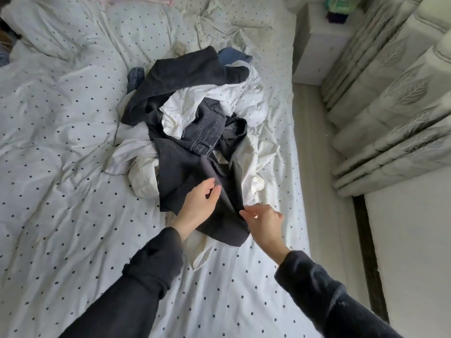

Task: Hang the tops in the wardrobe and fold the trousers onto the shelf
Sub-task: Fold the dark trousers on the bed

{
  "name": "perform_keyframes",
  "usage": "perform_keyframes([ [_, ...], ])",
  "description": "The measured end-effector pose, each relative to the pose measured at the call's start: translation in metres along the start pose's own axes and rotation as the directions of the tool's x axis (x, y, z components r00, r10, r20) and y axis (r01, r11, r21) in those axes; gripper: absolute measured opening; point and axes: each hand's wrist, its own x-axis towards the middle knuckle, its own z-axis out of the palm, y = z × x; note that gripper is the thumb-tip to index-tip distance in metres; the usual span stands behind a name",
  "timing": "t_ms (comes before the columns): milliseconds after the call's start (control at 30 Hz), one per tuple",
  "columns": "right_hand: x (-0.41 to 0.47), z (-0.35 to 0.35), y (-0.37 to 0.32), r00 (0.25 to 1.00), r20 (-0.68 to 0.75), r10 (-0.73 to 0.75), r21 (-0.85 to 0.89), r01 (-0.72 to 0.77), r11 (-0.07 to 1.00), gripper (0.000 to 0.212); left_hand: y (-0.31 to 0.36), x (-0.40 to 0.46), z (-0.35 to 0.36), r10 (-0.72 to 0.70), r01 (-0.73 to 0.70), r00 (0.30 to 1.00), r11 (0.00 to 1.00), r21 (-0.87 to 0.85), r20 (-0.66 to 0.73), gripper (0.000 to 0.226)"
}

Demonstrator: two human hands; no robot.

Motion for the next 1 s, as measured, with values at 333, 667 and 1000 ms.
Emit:
perform_keyframes([
  [333,-0.078,-0.026,0.008,0.941,0.186,-0.284,-0.060,0.299,0.952,0.021,0.025,-0.029,0.044,-0.133,0.124,0.991,0.865,0.486,-0.016,0.013],
  [667,-0.045,-0.033,-0.009,0.926,0.359,0.121,0.285,-0.232,0.930,0.049,-0.019,-0.119,-0.018,0.099,-0.374,0.905,0.648,0.663,0.413,0.038],
  [1000,0.004,0.037,-0.062,0.906,0.300,0.299,0.468,-0.413,0.782,0.013,-0.049,-0.155,-0.031,0.132,-0.427,0.866,0.698,0.575,0.482,0.037],
])
